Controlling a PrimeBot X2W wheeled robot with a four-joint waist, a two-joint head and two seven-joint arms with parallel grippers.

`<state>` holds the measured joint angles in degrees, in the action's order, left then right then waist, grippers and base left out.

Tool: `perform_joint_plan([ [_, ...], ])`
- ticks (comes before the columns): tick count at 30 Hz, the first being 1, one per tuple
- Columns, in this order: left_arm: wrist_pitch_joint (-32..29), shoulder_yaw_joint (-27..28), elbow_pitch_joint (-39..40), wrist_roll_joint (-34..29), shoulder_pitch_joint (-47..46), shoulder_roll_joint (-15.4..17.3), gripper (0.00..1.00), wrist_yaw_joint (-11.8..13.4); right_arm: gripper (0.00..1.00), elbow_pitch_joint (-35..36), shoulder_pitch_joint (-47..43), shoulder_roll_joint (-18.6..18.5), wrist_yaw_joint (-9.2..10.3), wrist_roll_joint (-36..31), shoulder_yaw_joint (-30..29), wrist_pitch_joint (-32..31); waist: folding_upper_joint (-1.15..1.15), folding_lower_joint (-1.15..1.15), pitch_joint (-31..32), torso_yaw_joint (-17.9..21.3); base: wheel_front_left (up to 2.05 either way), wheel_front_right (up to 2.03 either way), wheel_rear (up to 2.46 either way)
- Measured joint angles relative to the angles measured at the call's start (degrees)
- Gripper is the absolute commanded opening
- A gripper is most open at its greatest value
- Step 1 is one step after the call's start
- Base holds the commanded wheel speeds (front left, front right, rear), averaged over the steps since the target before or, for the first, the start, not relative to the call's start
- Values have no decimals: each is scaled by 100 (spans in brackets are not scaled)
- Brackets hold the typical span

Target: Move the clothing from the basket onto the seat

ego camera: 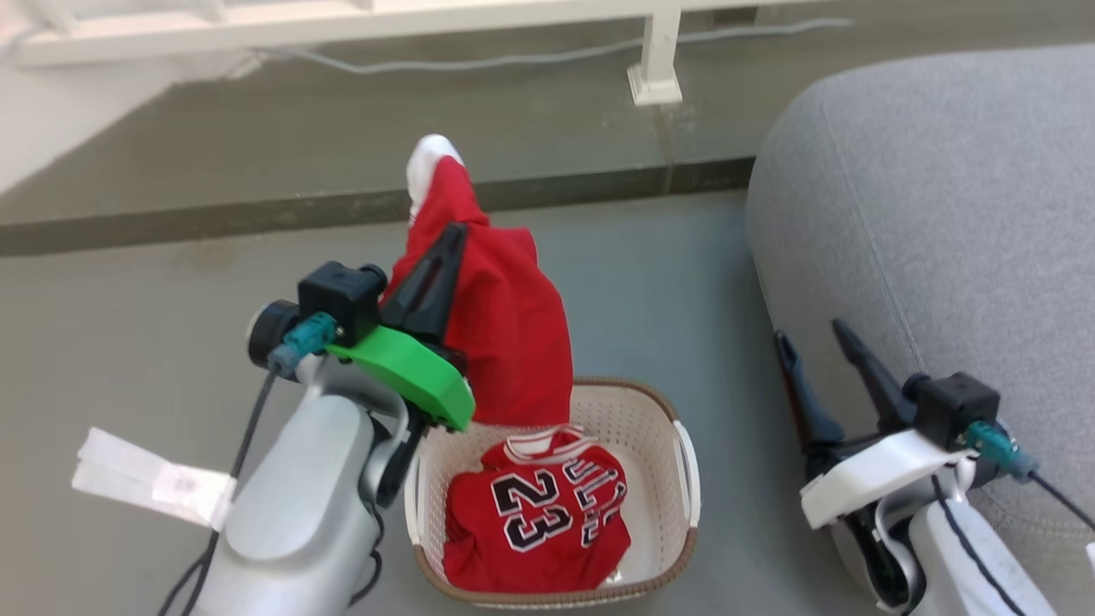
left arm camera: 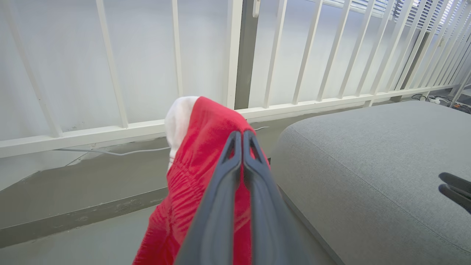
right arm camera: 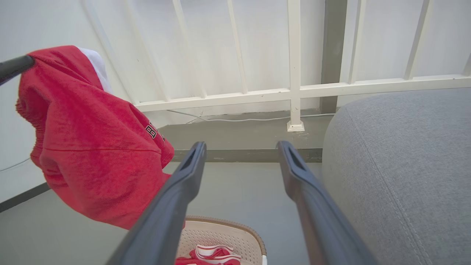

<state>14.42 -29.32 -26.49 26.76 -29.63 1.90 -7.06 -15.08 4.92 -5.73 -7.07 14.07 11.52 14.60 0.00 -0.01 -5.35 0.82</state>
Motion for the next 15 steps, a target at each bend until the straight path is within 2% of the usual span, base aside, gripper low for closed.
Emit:
perform_joint_plan([
  [15, -80, -327, 1136, 121, 527, 112, 0, -1, 100, 64, -320, 53, 0, 20, 267, -2, 0, 0, 441, -57, 0, 0, 0],
])
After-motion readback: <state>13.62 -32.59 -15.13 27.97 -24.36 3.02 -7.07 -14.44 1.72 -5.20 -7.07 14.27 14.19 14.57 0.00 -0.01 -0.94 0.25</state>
